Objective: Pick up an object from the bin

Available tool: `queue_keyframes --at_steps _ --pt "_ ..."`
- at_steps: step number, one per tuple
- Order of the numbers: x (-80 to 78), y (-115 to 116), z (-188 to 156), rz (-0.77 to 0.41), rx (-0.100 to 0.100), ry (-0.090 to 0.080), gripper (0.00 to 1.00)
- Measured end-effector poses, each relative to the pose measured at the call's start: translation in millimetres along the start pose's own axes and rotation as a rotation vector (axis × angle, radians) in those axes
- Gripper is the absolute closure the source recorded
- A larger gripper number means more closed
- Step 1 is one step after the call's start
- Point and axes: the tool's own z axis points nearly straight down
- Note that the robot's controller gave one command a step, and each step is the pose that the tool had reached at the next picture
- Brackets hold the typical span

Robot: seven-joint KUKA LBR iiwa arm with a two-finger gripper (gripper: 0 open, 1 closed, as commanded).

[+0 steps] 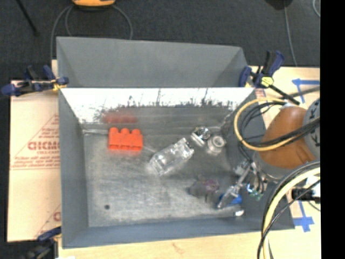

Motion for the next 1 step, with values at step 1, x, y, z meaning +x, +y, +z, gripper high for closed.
queue_keyframes --at_steps 1 --pt "-8.1 13.3 1.5 0.051 -0.002 -0.006 0.00"
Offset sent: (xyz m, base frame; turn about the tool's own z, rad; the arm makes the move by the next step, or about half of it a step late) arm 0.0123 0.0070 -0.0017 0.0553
